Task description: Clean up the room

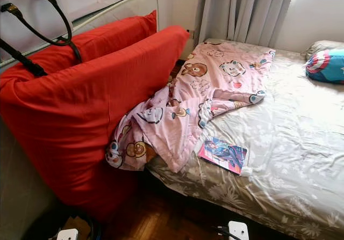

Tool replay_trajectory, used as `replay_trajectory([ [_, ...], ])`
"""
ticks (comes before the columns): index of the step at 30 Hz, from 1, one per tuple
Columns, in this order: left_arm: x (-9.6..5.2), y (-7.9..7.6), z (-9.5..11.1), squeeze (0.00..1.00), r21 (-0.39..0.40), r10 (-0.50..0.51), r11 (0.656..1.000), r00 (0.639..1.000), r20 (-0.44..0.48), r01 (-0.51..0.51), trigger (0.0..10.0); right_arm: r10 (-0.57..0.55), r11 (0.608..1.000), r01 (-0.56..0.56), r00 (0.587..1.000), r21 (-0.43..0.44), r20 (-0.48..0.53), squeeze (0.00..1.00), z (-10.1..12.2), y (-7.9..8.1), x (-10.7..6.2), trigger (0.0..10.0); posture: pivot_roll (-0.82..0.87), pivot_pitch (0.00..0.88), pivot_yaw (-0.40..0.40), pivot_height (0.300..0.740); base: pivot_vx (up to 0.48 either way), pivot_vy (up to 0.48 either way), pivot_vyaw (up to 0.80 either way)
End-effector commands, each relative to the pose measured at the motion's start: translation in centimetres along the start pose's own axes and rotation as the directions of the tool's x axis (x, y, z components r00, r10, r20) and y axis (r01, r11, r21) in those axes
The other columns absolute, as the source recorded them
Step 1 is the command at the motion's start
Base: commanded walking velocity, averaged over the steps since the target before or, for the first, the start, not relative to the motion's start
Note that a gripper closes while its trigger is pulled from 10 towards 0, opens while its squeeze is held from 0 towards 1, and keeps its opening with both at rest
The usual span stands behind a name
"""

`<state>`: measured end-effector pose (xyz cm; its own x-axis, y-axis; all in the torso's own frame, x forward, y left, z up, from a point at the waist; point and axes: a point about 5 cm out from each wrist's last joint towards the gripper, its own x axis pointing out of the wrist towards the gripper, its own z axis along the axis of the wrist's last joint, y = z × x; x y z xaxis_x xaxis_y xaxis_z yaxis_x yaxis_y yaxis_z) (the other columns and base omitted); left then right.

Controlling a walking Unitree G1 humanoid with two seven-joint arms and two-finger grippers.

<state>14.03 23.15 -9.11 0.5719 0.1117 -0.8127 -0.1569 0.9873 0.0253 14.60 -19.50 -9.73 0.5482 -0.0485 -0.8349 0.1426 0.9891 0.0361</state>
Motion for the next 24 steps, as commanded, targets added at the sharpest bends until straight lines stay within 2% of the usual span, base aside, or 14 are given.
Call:
replay_trajectory([
  [1, 1.57, -2.24, 5.61, 0.0, 0.007, -0.016, 1.0, 0.999, 0.041, 0.016, 10.0, -0.027, 0.999, 0.028, 0.999, 0.031, -0.045, 0.0, 2.6, -4.01, -0.02, 10.0, 0.16, 0.0, -0.065, 0.74, 0.0, 0.0, 0.0],
  [24, 1.61, -2.38, 5.84, 0.0, -0.002, -0.016, 1.0, 0.999, 0.05, 0.016, 10.0, -0.013, 0.997, 0.014, 1.0, 0.081, -0.023, 0.0, 2.84, -4.05, -0.02, 10.0, 0.16, 0.0, -0.069, 0.74, 0.0, 0.0, 0.0],
])
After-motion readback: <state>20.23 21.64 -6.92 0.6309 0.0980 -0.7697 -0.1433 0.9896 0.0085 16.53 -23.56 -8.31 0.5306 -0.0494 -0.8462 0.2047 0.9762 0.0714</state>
